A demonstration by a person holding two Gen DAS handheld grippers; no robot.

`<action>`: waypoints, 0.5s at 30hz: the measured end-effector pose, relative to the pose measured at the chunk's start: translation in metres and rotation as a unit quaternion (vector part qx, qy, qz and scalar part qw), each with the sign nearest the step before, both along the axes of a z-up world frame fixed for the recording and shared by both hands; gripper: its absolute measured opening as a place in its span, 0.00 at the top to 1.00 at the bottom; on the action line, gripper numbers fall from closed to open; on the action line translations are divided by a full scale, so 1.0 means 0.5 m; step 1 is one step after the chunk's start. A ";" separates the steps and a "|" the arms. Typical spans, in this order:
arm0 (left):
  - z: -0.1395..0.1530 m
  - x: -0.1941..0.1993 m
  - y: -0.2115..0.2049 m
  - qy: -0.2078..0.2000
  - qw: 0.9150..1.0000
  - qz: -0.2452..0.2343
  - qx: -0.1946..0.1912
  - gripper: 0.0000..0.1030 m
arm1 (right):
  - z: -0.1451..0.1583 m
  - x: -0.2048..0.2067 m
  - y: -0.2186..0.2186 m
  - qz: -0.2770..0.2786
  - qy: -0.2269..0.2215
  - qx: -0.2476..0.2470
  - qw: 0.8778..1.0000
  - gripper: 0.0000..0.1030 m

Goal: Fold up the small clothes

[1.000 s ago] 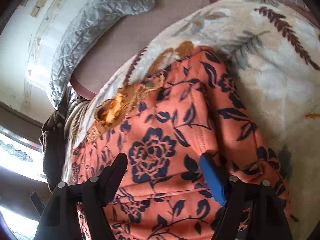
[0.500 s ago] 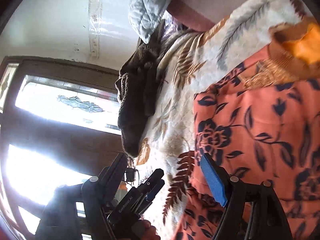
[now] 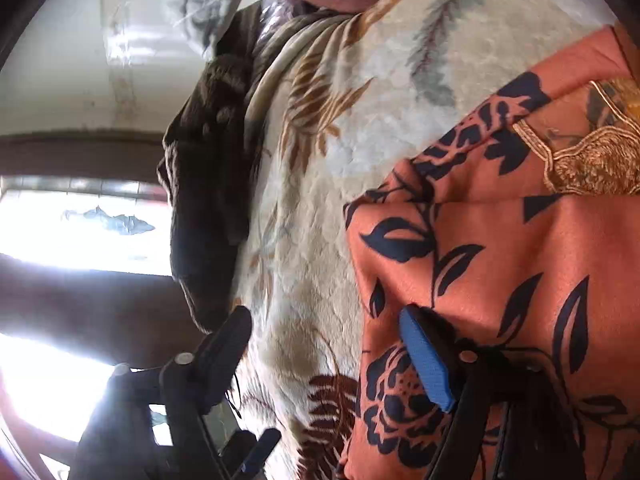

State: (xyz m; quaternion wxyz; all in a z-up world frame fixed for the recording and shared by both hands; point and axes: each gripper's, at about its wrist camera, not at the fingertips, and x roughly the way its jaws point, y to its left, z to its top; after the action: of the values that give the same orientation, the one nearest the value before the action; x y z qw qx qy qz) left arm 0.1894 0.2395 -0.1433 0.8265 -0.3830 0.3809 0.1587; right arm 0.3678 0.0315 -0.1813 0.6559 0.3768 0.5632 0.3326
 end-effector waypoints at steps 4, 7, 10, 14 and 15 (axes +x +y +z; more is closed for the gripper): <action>0.008 -0.003 0.003 -0.007 1.000 -0.001 0.002 0.36 | 0.070 -0.002 0.009 0.015 -0.047 0.021 0.999 0.24; 0.006 0.002 -0.004 -0.004 1.000 -0.011 0.007 0.36 | 0.014 0.020 0.031 0.018 -0.015 -0.021 0.999 0.22; 0.008 0.005 -0.010 -0.008 1.000 -0.022 0.006 0.36 | 0.020 0.019 0.008 -0.009 -0.011 0.004 1.000 0.24; 0.022 0.007 -0.023 -0.023 0.999 -0.040 0.021 0.36 | 0.097 -0.070 -0.074 -0.003 -0.071 0.001 0.997 0.24; 0.023 0.008 -0.028 -0.027 0.998 -0.050 0.021 0.36 | 0.108 -0.101 -0.109 -0.008 -0.077 -0.009 0.997 0.24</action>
State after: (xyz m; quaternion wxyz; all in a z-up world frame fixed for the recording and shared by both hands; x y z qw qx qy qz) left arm 0.1932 0.2255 -0.1316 0.8510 -0.3505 0.3739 0.1148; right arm 0.3172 -0.0228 -0.1273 0.7033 0.3488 0.5108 0.3504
